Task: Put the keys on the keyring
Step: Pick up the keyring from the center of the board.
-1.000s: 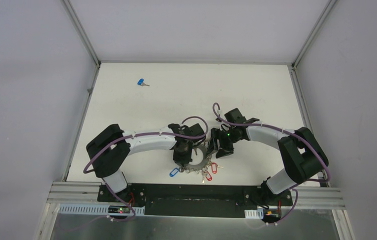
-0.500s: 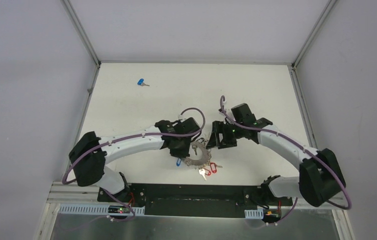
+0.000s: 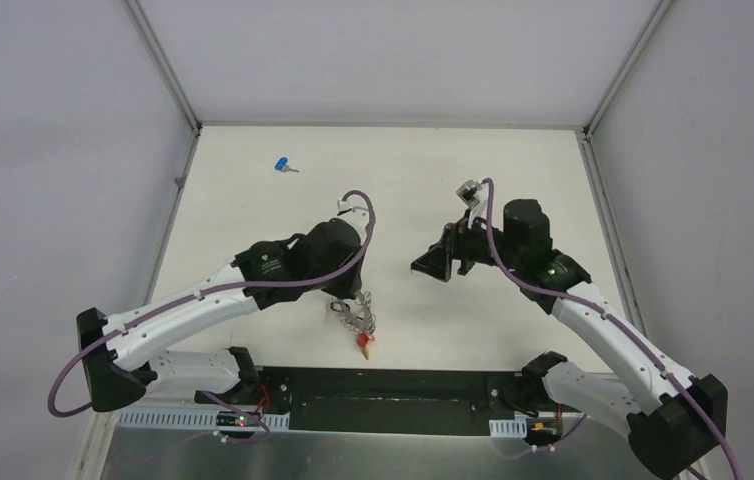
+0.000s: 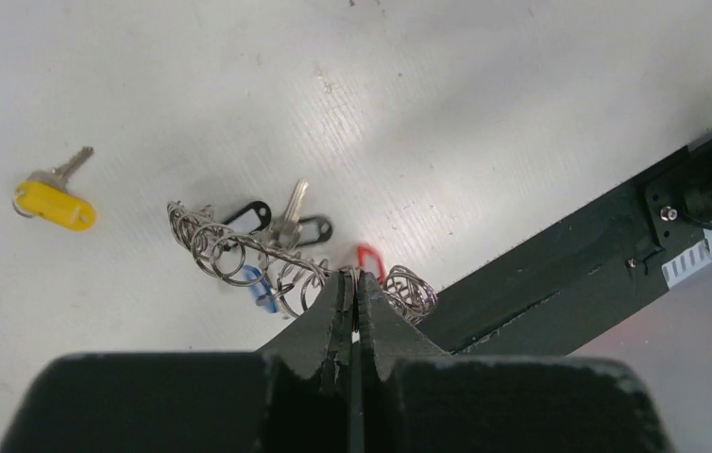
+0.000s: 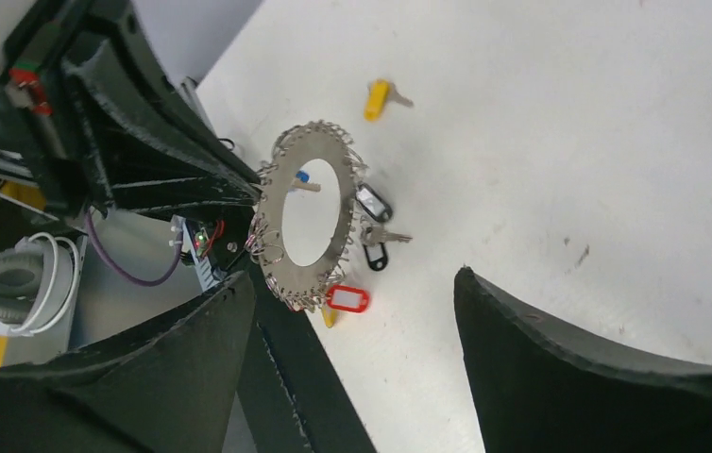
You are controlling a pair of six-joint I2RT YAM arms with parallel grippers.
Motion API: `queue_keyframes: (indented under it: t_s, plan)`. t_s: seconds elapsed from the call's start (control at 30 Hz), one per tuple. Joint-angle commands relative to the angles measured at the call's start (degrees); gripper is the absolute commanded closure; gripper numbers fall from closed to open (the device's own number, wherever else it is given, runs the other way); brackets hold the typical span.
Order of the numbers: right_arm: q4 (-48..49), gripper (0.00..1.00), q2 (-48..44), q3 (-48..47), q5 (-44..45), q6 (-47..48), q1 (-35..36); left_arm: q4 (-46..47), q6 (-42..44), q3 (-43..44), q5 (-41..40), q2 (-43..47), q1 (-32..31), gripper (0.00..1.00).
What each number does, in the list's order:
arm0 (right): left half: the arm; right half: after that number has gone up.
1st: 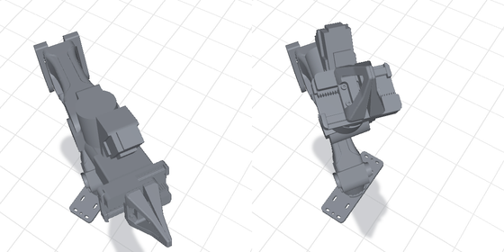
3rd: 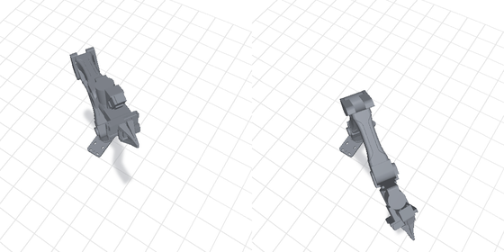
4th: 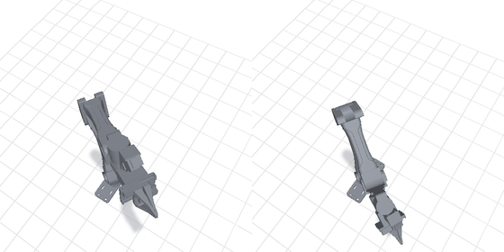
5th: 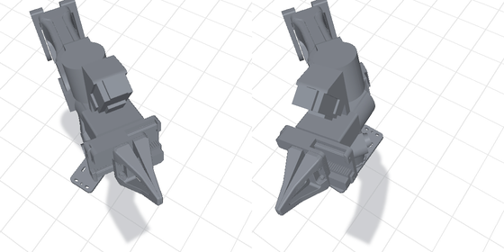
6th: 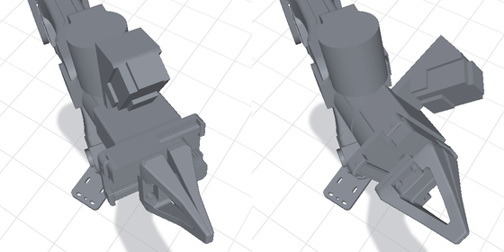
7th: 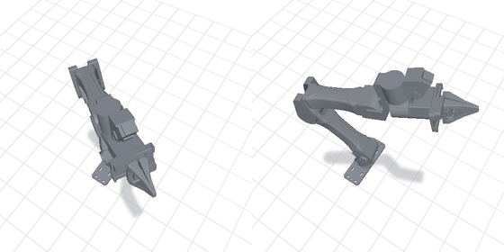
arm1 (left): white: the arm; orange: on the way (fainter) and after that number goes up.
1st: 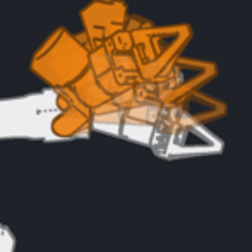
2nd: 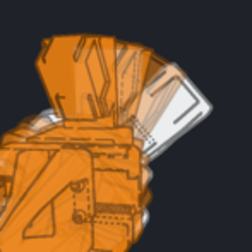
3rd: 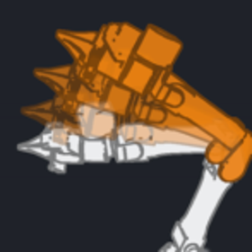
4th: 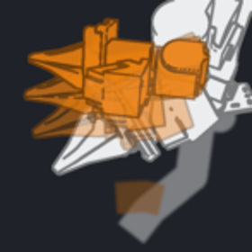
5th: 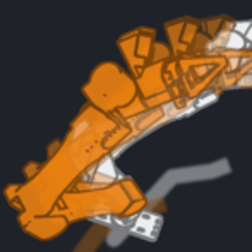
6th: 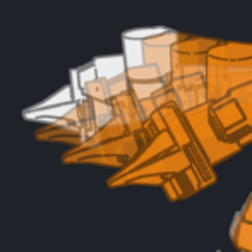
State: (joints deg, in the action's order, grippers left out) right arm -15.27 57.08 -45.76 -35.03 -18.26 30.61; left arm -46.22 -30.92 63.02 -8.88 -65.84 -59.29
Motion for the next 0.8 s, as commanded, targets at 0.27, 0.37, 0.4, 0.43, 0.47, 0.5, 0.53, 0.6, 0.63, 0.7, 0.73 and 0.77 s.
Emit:
queue_keyframes:
  t_s: [0.27, 0.37, 0.4, 0.43, 0.47, 0.5, 0.53, 0.6, 0.63, 0.7, 0.73, 0.77]
  plan:
    - [27.31, 0.12, -8.82, 8.49, -14.89, 8.5, 0.36, 31.5, 22.25, -10.13, 14.29, 12.44, -0.44, 1.0]
    - [28.23, 0.15, -8.38, 9.3, -15.85, 8.28, 0.33, 35.81, 24.14, -12.67, 15.3, 13.52, -0.39, 1.0]
    - [28.46, 0.16, -8.12, 9.62, -15.86, 7.99, 0.38, 36.22, 24.37, -13.01, 15.3, 13.56, -0.4, 1.0]
    - [28.9, 0.19, -7.81, 9.88, -16.05, 7.66, 0.41, 36.28, 24.43, -13.1, 15.3, 13.41, -0.46, 1.0]
    - [29.34, 0.22, -7.51, 10.16, -16.5, 7.31, 0.46, 36.33, 24.3, -13.17, 15.15, 13.16, -0.4, 1.0]
    - [29.92, 0.25, -7.1, 10.61, -16.94, 6.97, 0.54, 36.32, 23.87, -13.2, 15.05, 12.84, -0.39, 1.0]
    - [30.37, 0.27, -6.58, 11.01, -17.33, 6.83, 0.76, 36.31, 23.25, -13.27, 14.86, 12.49, -0.45, 1.0]
    - [31.13, 0.3, -5.5, 11.74, -18.64, 6.71, 1.29, 36.29, 21.24, -13.2, 13.71, 11.67, -0.39, 1.0]
    - [31.27, 0.3, -4.84, 11.97, -19.23, 6.67, 1.86, 36.03, 19.44, -13.13, 12.73, 11.28, -0.47, 1.0]
    - [30.46, 0.31, -3.91, 11.87, -19.0, 7.25, 3.36, 35.15, 16.01, -12.62, 9.99, 10.58, -0.44, 1.0]
    - [28.48, 0.3, -3.83, 11.45, -17.54, 8.32, 4.51, 34.4, 14.43, -12.38, 9.25, 10.21, -0.4, 1.0]
    - [26.25, 0.29, -4.07, 11.06, -15.16, 9.51, 5.74, 33.86, 12.83, -12.07, 7.52, 9.93, -0.39, 1.0]
